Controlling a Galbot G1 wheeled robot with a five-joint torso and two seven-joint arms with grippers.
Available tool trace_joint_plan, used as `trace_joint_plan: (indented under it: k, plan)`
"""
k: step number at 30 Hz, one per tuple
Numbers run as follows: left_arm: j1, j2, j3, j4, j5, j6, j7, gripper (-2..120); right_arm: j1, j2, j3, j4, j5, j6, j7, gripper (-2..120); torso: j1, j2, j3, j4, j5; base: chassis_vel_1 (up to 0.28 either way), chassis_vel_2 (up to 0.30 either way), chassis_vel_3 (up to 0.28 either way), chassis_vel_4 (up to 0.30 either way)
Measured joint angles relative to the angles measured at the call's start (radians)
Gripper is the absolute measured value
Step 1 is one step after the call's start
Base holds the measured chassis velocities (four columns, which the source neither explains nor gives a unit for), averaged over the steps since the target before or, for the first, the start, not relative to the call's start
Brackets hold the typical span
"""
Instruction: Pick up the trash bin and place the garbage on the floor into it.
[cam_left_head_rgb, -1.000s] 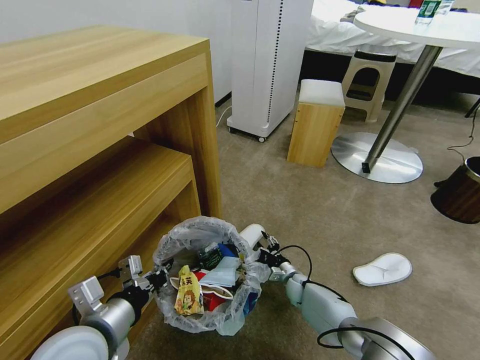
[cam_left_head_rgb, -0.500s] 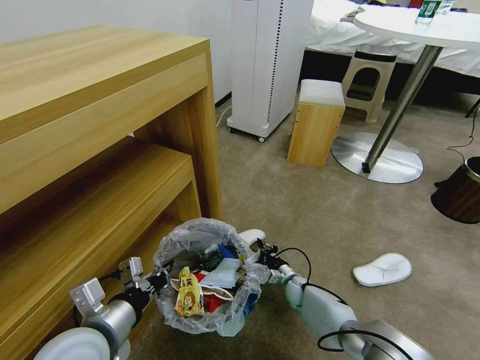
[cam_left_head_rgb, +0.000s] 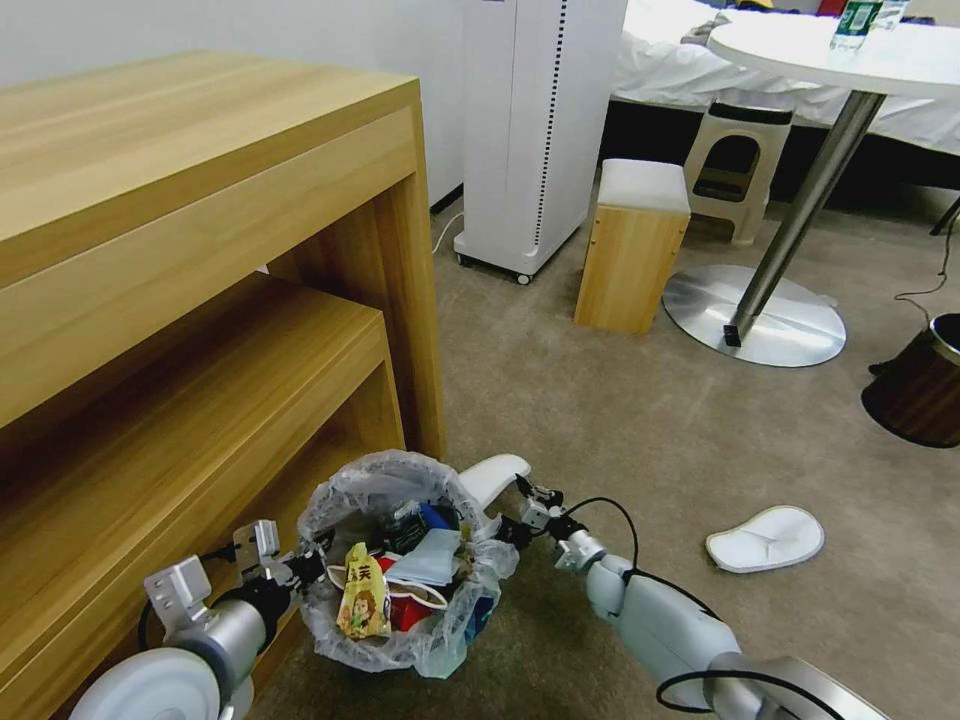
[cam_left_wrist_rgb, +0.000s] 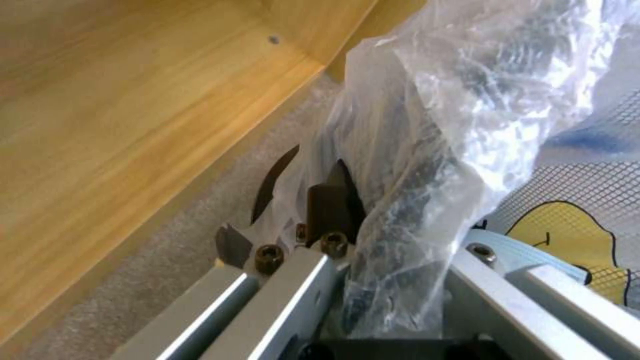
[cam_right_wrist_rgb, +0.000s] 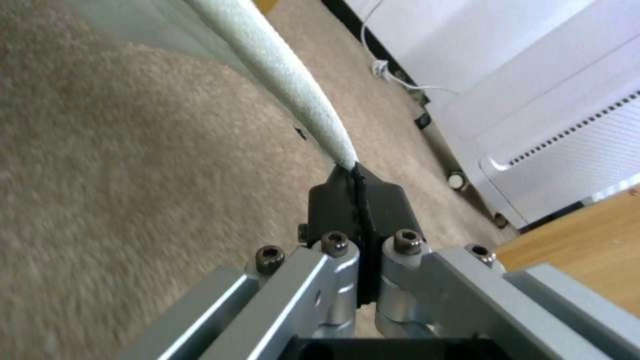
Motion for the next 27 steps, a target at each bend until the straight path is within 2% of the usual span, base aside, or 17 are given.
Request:
trace_joint_plan:
  k: [4,6,7,10,13,20,27]
  plan:
    - [-0.003,0.018,0.0,0.021,-0.001,0.0,-0.001,0,-0.017,-0.059,0.006,0.054,0.025,0.016,-0.005,0,0.0,0.0,0.0,0.0,0.0003,0.0,0.0,0.0,0.0]
    - [-0.004,0.025,0.003,0.033,0.001,0.0,-0.002,0,-0.027,-0.111,0.014,0.098,0.048,0.023,-0.013,0,0.0,0.0,0.0,0.0,0.0002,0.0,0.0,0.0,0.0]
    - [-0.004,0.025,0.003,0.033,0.001,0.0,-0.002,0,-0.027,-0.111,0.014,0.098,0.048,0.023,-0.013,0,0.0,0.0,0.0,0.0,0.0002,0.0,0.0,0.0,0.0]
    - [-0.008,0.033,0.01,0.053,0.008,0.0,-0.001,0,-0.052,-0.204,0.032,0.173,0.076,0.031,-0.02,0,0.0,0.0,0.0,-0.0002,0.0,0.0,0.0,0.0,0.0]
    - [-0.009,0.036,0.016,0.064,0.016,0.0,-0.001,0,-0.069,-0.249,0.046,0.219,0.084,0.04,-0.02,0,0.0,0.0,0.0,-0.0006,-0.0004,0.0,0.0,0.0,0.0]
    - [0.01,0.035,0.005,0.075,0.042,0.0,0.005,0,-0.077,-0.312,0.065,0.296,0.1,0.058,-0.021,0,0.0,0.0,0.0,0.0003,0.0004,0.0,0.0,0.0,0.0]
    - [0.013,0.037,0.006,0.099,0.055,0.0,0.001,0,-0.066,-0.381,0.108,0.374,0.14,0.104,-0.021,0,0.0,0.0,0.0,-0.0001,-0.0001,0.0,0.0,0.0,0.0]
